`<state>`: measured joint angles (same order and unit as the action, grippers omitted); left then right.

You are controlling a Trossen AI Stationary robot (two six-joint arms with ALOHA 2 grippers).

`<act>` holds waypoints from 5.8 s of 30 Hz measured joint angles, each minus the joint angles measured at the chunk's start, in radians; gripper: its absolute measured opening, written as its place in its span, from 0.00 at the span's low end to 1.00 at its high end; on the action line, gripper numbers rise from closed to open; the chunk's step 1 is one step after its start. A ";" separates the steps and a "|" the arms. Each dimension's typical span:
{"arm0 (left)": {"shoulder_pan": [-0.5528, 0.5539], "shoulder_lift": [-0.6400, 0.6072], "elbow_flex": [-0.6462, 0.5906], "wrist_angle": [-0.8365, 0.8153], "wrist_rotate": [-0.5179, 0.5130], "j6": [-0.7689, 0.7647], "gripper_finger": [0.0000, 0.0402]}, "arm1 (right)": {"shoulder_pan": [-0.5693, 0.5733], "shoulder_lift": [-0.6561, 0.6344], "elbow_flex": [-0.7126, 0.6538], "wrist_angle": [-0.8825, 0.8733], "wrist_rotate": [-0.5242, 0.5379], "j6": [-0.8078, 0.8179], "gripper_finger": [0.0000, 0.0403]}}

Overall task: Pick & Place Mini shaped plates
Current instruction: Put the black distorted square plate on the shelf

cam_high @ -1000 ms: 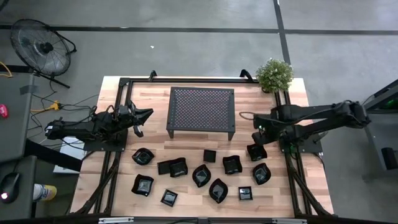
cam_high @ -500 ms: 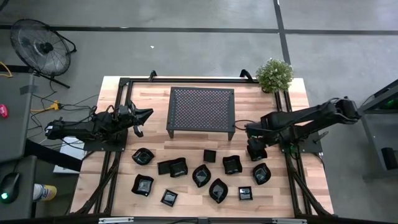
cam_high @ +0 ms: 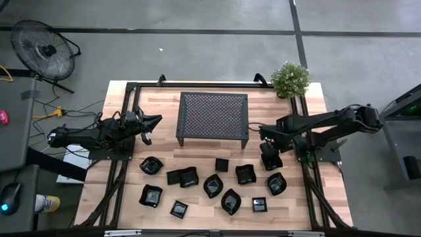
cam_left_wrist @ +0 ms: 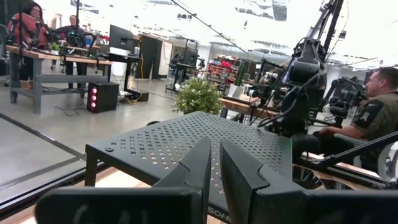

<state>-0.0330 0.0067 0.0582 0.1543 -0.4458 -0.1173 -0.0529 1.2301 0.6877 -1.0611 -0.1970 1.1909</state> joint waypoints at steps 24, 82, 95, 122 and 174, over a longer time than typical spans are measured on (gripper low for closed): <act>0.000 0.000 0.000 0.000 0.000 0.000 0.08 | -0.006 -0.002 -0.105 0.092 -0.039 -0.002 0.32; 0.000 0.000 0.000 0.000 0.000 0.000 0.08 | -0.013 -0.275 -0.114 0.125 -0.098 0.070 0.00; 0.000 0.000 0.000 0.000 0.000 0.000 0.08 | -0.037 -0.347 0.099 0.053 0.004 0.043 0.00; 0.000 0.000 0.000 0.000 0.000 0.000 0.08 | -0.410 0.259 0.866 -0.147 0.048 -0.446 0.00; 0.000 0.000 0.000 0.000 0.000 0.000 0.08 | -0.615 0.573 1.065 -0.208 -0.224 -0.540 0.02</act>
<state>-0.0330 0.0071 0.0582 0.1543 -0.4458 -0.1173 -0.6682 1.8034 1.7523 -1.2689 -0.4207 0.6507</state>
